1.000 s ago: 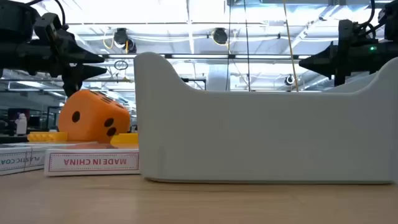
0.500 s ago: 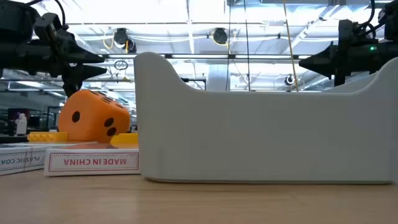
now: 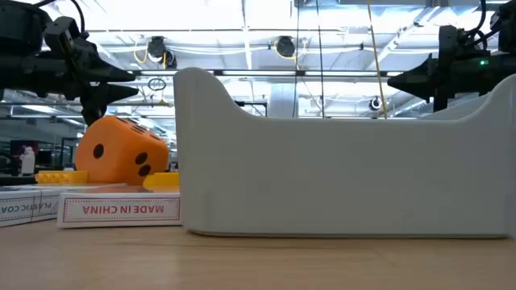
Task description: Pick & Place Toys
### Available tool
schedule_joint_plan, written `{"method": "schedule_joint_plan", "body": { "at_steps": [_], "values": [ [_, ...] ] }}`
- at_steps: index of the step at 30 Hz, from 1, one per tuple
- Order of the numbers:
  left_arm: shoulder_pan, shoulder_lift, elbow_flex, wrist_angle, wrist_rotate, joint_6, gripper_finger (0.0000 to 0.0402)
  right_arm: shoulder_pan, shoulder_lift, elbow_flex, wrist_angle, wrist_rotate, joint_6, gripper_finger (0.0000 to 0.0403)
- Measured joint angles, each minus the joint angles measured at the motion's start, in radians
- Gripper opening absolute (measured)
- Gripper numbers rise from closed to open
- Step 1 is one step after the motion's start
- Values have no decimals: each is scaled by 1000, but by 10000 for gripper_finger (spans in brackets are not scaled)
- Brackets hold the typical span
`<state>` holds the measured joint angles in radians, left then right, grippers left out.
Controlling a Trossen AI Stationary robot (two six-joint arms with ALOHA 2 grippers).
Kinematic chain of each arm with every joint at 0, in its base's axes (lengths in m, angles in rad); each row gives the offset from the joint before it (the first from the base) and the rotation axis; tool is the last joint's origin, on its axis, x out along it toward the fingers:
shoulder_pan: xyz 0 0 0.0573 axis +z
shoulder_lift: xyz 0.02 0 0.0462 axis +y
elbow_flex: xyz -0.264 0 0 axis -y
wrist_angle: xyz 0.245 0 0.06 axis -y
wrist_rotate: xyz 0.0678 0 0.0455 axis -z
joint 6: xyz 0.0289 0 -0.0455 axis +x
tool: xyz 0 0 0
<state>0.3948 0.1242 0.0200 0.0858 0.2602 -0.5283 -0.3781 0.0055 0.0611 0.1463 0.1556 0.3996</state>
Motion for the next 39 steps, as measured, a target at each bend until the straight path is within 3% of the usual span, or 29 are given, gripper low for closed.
{"method": "schedule_joint_plan", "body": {
  "at_steps": [16, 24, 28, 32, 39],
  "values": [
    [0, 0, 0, 0, 0, 0, 131, 0, 0, 0, 0, 0, 1, 4],
    [0, 0, 0, 0, 0, 0, 131, 0, 6, 0, 12, 5, 134, 4],
    [0, 0, 0, 0, 0, 0, 131, 0, 18, 0, 107, -44, 105, 4],
    [0, 0, 0, 0, 0, 0, 131, 0, 76, 26, 271, -86, -2, 4],
    [0, 0, 0, 0, 0, 0, 131, 0, 274, 229, 274, -173, -97, 4]
  ]
}}
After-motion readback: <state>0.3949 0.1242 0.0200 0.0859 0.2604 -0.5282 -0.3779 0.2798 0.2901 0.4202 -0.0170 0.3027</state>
